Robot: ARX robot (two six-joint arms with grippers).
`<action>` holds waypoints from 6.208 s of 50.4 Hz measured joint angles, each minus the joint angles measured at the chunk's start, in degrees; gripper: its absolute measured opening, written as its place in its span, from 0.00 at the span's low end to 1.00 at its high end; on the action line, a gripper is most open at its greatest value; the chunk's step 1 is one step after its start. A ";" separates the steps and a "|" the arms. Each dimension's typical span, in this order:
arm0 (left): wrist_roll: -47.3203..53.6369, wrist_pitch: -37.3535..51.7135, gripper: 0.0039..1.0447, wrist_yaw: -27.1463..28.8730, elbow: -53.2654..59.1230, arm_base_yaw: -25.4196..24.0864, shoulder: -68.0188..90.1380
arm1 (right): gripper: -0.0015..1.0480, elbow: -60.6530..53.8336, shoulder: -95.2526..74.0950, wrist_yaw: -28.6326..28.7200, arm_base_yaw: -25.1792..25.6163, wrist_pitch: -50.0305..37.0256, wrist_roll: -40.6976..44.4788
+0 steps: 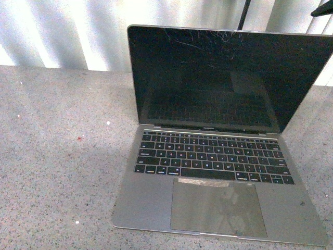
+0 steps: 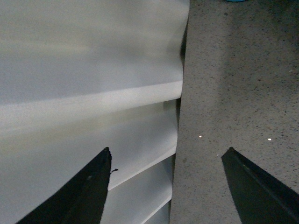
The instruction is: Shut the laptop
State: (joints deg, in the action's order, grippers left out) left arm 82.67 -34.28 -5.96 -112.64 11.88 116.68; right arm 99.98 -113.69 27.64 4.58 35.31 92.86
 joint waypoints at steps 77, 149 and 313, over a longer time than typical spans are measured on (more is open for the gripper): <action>4.22 -17.40 0.03 10.97 -9.64 9.66 11.63 | 0.03 11.17 -9.55 -3.96 -3.41 19.04 0.76; 3.85 -11.54 0.03 7.10 9.86 13.55 -1.27 | 0.03 -2.10 -0.17 -5.70 -7.34 22.75 -6.25; -11.28 22.51 0.03 -7.19 46.05 17.42 -11.30 | 0.03 -36.72 4.33 6.12 -9.03 -11.41 -14.75</action>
State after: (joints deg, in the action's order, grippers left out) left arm 71.40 -11.77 -13.15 -66.59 29.30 105.38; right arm 63.26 -109.36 33.76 -4.45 23.90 78.11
